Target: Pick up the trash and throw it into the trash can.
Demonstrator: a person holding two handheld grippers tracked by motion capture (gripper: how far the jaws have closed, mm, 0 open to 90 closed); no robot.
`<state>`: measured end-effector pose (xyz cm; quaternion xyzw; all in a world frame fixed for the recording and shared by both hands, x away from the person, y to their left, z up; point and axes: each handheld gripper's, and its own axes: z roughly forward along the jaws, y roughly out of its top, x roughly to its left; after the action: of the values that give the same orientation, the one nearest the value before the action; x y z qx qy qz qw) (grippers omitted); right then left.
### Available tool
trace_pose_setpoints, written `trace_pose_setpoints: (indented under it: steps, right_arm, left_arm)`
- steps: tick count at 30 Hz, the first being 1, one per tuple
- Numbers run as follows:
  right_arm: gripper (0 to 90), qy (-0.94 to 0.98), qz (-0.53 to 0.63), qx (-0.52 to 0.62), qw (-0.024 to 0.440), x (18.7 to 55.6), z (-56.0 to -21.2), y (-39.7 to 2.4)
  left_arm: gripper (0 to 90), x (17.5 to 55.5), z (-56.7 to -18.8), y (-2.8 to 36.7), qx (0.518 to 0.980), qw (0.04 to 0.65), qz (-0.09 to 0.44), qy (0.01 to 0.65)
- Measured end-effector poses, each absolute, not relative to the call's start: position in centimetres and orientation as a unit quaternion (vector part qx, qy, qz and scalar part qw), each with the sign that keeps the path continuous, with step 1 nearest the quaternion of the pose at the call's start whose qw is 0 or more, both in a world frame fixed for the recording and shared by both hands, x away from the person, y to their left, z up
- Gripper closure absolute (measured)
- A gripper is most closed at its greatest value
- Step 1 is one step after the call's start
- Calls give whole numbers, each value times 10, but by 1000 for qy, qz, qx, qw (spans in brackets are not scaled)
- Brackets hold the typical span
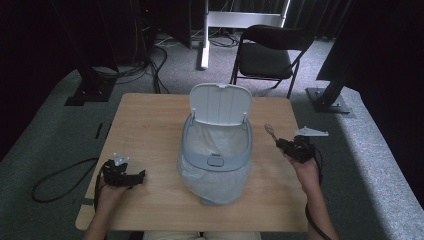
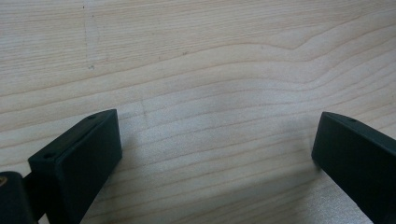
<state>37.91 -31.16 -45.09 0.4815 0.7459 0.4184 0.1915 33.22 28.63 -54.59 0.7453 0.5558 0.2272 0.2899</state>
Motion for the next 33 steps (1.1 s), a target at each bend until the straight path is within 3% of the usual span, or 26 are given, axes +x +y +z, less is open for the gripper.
trace_pose_setpoints:
  steps: [33]
  right_arm:
    - [797, 733, 534, 354, 228, 298, -336, -286]
  left_arm:
    - [16, 332, -546, 286, 745, 290, 227, 555]
